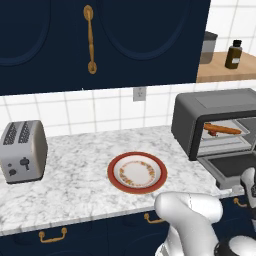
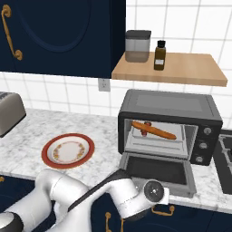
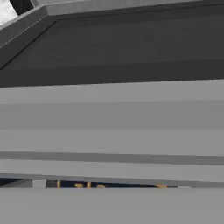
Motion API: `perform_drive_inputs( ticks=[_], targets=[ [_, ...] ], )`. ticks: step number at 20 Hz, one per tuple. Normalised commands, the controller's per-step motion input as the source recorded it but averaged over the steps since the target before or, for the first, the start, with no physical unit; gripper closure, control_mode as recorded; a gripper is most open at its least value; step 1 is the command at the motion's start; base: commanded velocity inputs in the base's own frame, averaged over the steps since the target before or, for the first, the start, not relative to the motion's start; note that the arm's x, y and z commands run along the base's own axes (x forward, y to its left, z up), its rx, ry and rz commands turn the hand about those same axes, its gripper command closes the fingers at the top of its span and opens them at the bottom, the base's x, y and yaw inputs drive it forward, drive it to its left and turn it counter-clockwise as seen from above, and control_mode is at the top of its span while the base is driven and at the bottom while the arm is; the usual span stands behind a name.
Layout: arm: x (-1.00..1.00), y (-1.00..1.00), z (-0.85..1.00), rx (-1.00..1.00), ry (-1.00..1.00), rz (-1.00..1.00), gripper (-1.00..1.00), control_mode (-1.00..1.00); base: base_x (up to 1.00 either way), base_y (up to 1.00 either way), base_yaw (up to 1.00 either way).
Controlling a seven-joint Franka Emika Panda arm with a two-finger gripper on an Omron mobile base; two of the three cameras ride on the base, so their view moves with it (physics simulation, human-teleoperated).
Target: Pick up the kebab skewer and baguette bread, and place them inside the toaster oven. Close the toaster oven door and start by setting the timer.
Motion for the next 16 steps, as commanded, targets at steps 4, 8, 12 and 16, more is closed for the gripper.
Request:
perform_drive_inputs(
  ticks=[4, 8, 12, 16],
  targets=[
    [1.00, 0.45, 0.72, 0.00, -0.30, -0.07, -1.00, -1.00, 0.00, 0.00, 0.00],
    [1.00, 0.69, 0.61, 0.00, -0.27, -0.07, -1.00, -1.00, 0.00, 0.00, 0.00],
    [1.00, 0.69, 0.47, 0.00, -0.13, -0.04, -1.00, -1.00, 0.00, 0.00, 0.00],
    [1.00, 0.61, 0.42, 0.00, 0.00, 0.00, -1.00, -1.00, 0.00, 0.00, 0.00]
  ],
)
